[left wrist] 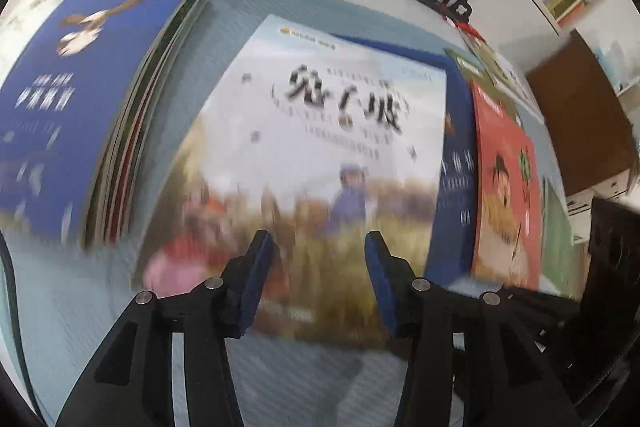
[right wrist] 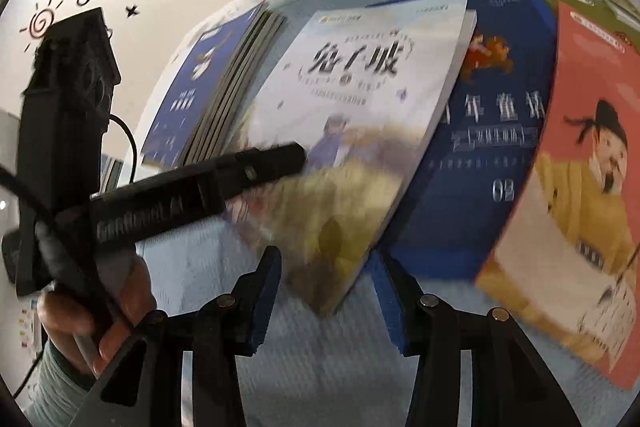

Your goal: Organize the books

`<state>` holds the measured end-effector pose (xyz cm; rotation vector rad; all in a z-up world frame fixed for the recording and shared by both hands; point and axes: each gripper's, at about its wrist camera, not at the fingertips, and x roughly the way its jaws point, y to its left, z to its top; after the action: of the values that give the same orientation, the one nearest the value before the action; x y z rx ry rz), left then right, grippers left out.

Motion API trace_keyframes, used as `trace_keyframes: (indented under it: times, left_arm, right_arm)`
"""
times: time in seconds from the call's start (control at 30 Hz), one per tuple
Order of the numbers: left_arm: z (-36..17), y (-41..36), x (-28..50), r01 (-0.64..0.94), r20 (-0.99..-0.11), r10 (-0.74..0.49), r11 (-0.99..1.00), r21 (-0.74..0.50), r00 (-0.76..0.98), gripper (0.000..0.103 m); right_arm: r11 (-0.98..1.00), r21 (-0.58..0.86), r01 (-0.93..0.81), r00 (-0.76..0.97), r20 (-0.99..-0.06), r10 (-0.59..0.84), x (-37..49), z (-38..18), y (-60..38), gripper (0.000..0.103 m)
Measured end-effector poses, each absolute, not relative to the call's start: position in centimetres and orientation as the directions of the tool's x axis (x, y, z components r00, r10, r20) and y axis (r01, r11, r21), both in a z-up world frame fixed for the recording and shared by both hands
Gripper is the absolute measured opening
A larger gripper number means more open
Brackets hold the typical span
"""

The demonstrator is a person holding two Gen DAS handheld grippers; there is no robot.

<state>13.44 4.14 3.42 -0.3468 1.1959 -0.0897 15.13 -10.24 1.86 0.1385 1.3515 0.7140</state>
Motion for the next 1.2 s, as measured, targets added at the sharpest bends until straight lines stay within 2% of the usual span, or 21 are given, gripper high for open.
trace_keyframes:
  times: [0.13, 0.23, 0.57, 0.6, 0.67, 0.77, 0.83, 0.97, 1.2]
  left_arm:
    - [4.7, 6.3, 13.1, -0.186, -0.872, -0.232, 0.923, -0.338, 0.431, 0.044]
    - [5.4, 8.2, 16.0, -0.148, -0.862, -0.282, 0.916, -0.372, 0.421, 0.046]
    - [3.8, 10.8, 19.7, -0.100, -0.904, -0.257, 0.947, -0.307, 0.341, 0.047]
    - [3.8, 10.9, 19.8, -0.093, -0.904, -0.250, 0.950, -0.299, 0.348, 0.048]
    - [3.5, 10.9, 20.2, -0.078, -0.904, -0.269, 0.947, -0.311, 0.333, 0.057]
    - [3.3, 10.8, 19.9, -0.064, -0.894, -0.304, 0.938, -0.342, 0.329, 0.058]
    - [3.3, 10.4, 19.1, -0.059, -0.897, -0.289, 0.944, -0.325, 0.334, 0.058]
    - [3.6, 10.2, 16.6, -0.092, -0.889, -0.311, 0.929, -0.359, 0.337, 0.058]
    - [3.2, 6.3, 7.1, -0.129, -0.873, -0.374, 0.894, -0.430, 0.314, 0.058]
  right_arm:
    - [0.797, 0.452, -0.401, 0.057, -0.856, 0.514, 14.7, 2.2, -11.4, 0.046]
    - [0.810, 0.438, -0.390, 0.084, -0.859, 0.505, 16.1, 2.9, -11.4, 0.046]
    - [0.855, 0.413, -0.314, 0.139, -0.871, 0.471, 18.7, 2.3, -10.8, 0.046]
    - [0.861, 0.412, -0.299, 0.146, -0.872, 0.468, 18.9, 2.2, -10.8, 0.046]
    - [0.861, 0.417, -0.291, 0.152, -0.868, 0.473, 19.1, 2.3, -10.7, 0.047]
    - [0.851, 0.428, -0.306, 0.143, -0.863, 0.485, 19.7, 2.0, -9.7, 0.047]
    - [0.856, 0.407, -0.318, 0.152, -0.870, 0.470, 19.9, 2.1, -9.2, 0.052]
    - [0.855, 0.377, -0.357, 0.131, -0.886, 0.445, 19.2, 2.3, -9.2, 0.052]
    - [0.830, 0.360, -0.426, 0.081, -0.898, 0.432, 14.0, 3.0, -12.1, 0.052]
